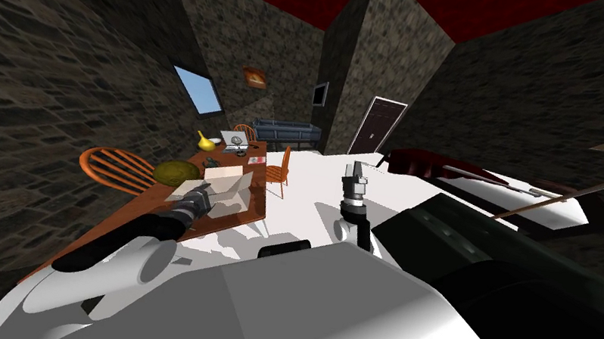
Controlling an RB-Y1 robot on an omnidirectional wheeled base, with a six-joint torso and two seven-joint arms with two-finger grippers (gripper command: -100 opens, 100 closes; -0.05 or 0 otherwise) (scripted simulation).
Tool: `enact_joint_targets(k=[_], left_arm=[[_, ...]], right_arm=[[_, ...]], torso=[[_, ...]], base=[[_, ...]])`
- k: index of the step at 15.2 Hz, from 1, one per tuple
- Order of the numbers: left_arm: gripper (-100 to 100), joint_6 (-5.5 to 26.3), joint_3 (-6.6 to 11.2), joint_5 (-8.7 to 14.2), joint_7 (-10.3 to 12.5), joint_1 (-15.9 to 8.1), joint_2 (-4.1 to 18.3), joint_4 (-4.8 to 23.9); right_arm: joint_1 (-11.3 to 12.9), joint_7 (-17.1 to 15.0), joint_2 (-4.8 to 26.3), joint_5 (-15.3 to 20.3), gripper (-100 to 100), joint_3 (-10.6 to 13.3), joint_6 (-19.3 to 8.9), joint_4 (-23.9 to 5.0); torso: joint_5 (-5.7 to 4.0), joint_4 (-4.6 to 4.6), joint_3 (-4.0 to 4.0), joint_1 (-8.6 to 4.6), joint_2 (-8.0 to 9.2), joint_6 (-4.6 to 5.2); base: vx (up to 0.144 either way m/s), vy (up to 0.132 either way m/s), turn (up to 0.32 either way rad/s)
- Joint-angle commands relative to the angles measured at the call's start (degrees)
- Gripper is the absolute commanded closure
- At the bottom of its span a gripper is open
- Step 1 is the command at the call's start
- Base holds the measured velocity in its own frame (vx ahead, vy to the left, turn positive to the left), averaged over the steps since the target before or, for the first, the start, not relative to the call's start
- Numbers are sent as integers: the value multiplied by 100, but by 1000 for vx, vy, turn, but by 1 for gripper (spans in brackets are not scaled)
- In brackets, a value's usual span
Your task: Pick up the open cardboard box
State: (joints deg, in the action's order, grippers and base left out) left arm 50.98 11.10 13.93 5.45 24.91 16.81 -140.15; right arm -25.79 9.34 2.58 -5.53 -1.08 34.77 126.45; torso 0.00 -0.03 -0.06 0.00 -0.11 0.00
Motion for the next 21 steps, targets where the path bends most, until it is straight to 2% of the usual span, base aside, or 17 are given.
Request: enact_joint_targets(k=[1, 3, 4, 5, 10, 11, 13, 14, 17, 18, 19, 20, 21], left_arm=[[-100, 286, 34, 52, 44, -9, -10, -61], [-100, 385, 34, 52, 44, -9, -10, -61], [-100, 588, 58, 88, 72, -29, -17, -89], [-100, 615, 58, 88, 72, -29, -17, -89], [-100, 1186, 121, 179, 147, -88, -41, -164], [-100, 1204, 121, 179, 147, -88, -41, -164], [-100, 1496, 153, 225, 185, -122, -54, -204], [-100, 1502, 153, 225, 185, -122, -54, -204], [-100, 1786, 185, 268, 222, -160, -67, -243], [-100, 1832, 191, 276, 228, -169, -69, -250], [-100, 1746, 181, 262, 217, -163, -66, -236], [-100, 1640, 164, 231, 195, -228, -78, -53], [-100, 1613, 160, 224, 190, -241, -80, -16]], right_arm=[[0, 0, 0, 0, 0, 0, 0, 0], [0, 0, 0, 0, 0, 0, 0, 0], [0, 0, 0, 0, 0, 0, 0, 0], [0, 0, 0, 0, 0, 0, 0, 0], [0, 0, 0, 0, 0, 0, 0, 0], [0, 0, 0, 0, 0, 0, 0, 0], [0, 0, 0, 0, 0, 0, 0, 0], [0, 0, 0, 0, 0, 0, 0, 0], [0, 0, 0, 0, 0, 0, 0, 0], [0, 0, 0, 0, 0, 0, 0, 0], [0, 0, 0, 0, 0, 0, 0, 0], [0, 0, 0, 0, 0, 0, 0, 0], [0, 0, 0, 0, 0, 0, 0, 0]], torso=[[0, 0, 0, 0, 0, 0], [0, -1, -2, 2, -3, 0], [0, -1, -1, 2, -2, 0], [0, 0, -1, 2, -2, 0], [0, -1, -3, 1, -6, 0], [0, -1, -3, 3, -6, 0], [0, -1, -3, 3, -6, 0], [1, -2, -5, 4, -8, 0], [1, -2, -5, 3, -9, 0], [0, -2, -6, 3, -11, 0], [0, -3, -7, 3, -12, 0], [0, -2, -5, 2, -7, 0], [1, -1, -3, 2, -4, 1]], base=[[33, 4, 26], [32, 4, 11], [28, 4, 12], [30, 4, 16], [37, 4, 17], [36, 7, 11], [44, 9, 19], [46, 9, 13], [47, 5, 9], [53, 6, 4], [30, 4, 1], [21, 1, -20], [24, 2, -27]])
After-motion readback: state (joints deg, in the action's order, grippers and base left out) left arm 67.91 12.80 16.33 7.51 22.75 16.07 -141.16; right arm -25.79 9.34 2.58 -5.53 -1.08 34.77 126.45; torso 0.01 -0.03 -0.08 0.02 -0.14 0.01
